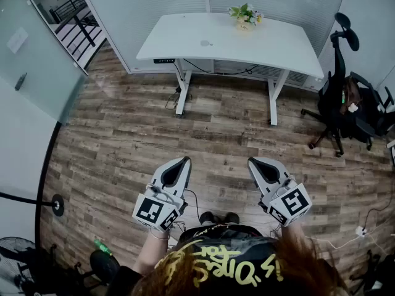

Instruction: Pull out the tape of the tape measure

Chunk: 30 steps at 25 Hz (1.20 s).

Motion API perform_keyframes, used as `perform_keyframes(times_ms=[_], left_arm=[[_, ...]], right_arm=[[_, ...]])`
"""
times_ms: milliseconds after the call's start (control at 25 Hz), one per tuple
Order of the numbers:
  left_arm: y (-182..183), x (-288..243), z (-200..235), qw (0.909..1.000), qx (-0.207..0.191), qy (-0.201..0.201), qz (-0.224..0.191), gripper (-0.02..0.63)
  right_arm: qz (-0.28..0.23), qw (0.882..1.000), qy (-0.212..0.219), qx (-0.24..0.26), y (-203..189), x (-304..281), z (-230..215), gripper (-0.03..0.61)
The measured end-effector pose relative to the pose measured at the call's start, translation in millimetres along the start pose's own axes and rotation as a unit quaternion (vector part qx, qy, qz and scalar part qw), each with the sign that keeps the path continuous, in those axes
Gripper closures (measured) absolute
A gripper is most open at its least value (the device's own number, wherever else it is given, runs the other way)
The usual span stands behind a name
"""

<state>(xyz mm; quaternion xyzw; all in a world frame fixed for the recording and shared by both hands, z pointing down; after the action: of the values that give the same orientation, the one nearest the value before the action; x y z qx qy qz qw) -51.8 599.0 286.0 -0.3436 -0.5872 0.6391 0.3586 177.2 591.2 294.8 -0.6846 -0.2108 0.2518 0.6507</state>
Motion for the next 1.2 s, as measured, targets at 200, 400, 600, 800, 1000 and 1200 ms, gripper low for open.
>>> perform_keyframes(times_ms=[200,400,600,800,1000,1200], left_arm=[[0,0,-5,1.0000,0.000,0.001,-0.004,0.622],[-1,2,-6,1.0000,0.004,0.004,-0.004,0.622],[-1,3,-7,1.0000,0.004,0.002,-0.007,0.621],[0,7,-8,0.9998,0.008,0.000,-0.016,0.621],[-3,1,-10,0.9997,0.021,-0.012,0.004,0.498],[0,8,4,0.9997,0.018,0.018,-0.001,0.341]], right_arm=[[-0.001,1.000,0.002,0.003,-3,3,0,0.577],[0.003,1.000,0.005,-0.001,-5,3,1,0.577],[0.012,1.000,0.010,0.007,-7,1,4,0.577],[0.000,1.000,0.020,-0.007,-9,-1,7,0.577],[-0.023,0.999,-0.023,-0.028,-5,4,-3,0.565],[-0.059,0.994,-0.096,-0.017,4,15,-19,0.421]])
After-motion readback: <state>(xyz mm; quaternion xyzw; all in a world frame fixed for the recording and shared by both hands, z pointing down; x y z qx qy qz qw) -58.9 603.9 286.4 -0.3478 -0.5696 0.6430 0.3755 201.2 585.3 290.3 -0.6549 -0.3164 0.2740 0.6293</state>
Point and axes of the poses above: the fingertips, and each gripper's own axes: x backward along the fingers, z to its left, y out of its top, the point moved 5 cm from there along x, backward along the fingers, and after that the axes turned 5 degrees about y, right-handed, at the moved point
